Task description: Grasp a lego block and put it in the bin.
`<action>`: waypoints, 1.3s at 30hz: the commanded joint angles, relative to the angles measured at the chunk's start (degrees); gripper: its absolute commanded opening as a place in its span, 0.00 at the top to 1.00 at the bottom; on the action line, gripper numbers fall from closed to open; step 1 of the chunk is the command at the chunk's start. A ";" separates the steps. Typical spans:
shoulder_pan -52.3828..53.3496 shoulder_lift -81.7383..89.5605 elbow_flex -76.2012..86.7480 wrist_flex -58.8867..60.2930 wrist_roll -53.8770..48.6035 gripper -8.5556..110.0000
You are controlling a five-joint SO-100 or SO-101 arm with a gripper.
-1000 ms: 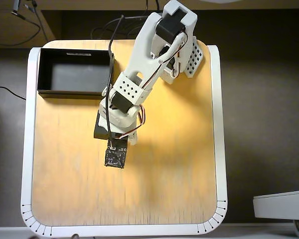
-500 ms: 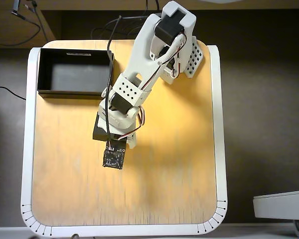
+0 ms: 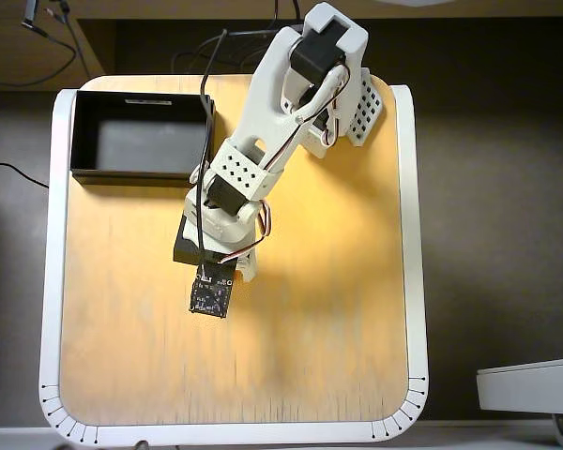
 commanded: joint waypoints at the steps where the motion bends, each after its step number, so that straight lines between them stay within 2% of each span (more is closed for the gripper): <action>1: 0.35 0.44 -4.22 0.88 -0.88 0.73; 16: -2.64 8.35 4.22 0.88 0.53 0.73; 33: -1.23 7.91 4.83 0.79 1.23 0.73; 35: -0.79 7.65 5.01 0.79 1.58 0.77; 39: -0.09 7.21 5.45 0.79 2.11 0.78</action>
